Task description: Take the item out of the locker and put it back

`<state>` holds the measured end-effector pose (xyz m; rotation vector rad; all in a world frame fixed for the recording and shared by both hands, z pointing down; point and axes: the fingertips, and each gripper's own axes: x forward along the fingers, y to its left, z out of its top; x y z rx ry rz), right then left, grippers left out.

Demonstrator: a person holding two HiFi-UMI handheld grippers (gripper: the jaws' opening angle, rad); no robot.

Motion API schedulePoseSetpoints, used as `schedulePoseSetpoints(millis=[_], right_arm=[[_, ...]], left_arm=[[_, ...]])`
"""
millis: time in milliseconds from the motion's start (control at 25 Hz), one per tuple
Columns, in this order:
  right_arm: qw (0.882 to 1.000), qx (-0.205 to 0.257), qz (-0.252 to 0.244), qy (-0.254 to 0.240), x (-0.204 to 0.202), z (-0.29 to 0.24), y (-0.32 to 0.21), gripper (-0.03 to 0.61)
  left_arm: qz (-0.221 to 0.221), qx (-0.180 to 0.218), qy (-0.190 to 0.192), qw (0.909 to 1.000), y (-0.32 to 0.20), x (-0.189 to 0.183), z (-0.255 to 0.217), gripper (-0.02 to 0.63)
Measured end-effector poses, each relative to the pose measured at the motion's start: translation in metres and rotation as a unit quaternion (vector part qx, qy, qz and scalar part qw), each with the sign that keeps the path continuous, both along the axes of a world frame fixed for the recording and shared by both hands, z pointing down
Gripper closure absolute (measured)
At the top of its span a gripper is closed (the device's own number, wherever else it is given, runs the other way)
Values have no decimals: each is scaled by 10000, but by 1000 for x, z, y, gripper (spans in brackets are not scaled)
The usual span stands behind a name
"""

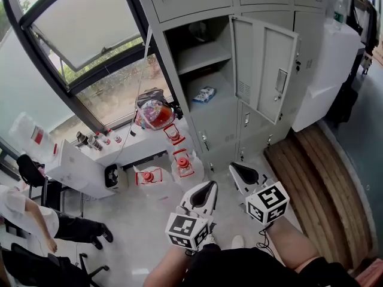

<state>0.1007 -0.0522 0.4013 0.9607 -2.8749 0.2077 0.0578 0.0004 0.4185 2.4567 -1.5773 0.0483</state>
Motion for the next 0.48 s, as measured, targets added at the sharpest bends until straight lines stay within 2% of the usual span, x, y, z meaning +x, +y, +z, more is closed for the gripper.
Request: schedulePoseSetpoints(millis=[480], right_arm=[[9985,154,513,108,-69,-11,-46,525]], left_arm=[[493,72,73,9987,-26,-66,0,594]])
